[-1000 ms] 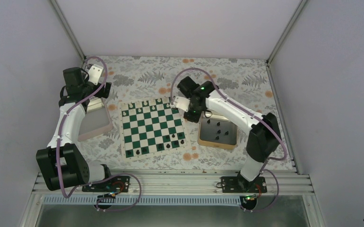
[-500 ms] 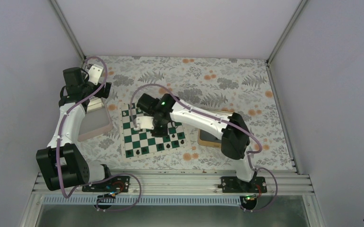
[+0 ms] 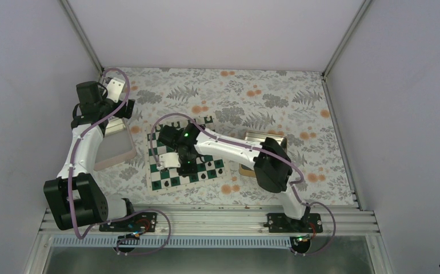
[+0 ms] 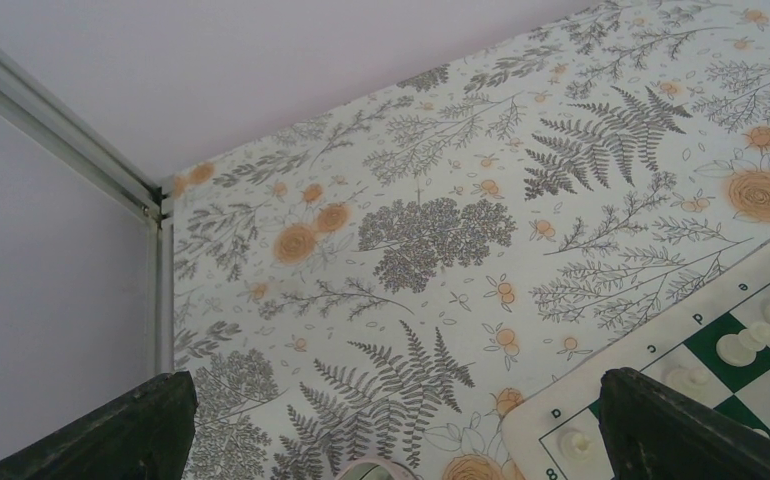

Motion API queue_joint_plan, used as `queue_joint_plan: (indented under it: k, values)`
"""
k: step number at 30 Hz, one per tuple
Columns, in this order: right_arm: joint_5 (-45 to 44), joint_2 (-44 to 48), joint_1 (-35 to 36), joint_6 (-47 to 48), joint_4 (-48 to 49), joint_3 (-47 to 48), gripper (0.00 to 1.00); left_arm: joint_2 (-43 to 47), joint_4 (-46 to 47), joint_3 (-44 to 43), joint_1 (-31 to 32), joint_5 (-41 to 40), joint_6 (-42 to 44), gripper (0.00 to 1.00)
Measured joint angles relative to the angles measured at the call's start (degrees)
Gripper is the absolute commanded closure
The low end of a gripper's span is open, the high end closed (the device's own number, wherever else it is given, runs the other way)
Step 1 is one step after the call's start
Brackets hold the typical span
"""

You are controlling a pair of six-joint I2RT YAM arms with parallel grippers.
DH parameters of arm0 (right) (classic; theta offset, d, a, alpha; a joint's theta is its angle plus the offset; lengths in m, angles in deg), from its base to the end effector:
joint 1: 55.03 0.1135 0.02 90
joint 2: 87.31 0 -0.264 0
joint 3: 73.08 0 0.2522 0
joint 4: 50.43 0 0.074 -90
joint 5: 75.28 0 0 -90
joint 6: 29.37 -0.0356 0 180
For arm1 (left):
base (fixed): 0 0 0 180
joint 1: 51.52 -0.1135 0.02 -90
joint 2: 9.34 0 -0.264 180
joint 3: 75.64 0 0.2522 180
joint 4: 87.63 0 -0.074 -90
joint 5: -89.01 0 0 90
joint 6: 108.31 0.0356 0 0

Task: Set up the chess pieces on the board
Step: Place the chess piece on the chessboard.

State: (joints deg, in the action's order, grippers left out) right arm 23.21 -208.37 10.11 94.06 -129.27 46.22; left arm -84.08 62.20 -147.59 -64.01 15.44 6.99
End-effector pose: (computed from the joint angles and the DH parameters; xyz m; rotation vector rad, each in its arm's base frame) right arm 0.1744 0.3888 0.2242 -2.2945 1.9504 0.2827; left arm 0.2884 0.0536 0.2971 0.4007 2.0827 0.0833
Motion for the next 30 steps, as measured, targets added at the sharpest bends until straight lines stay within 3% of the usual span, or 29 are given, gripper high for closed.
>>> queue_joint_plan:
  k: [30]
  values:
    - [0.26,-4.92,0.96,1.22,2.32,-1.14,0.91,0.0,0.0,0.0,0.02,0.2,0.0,0.0]
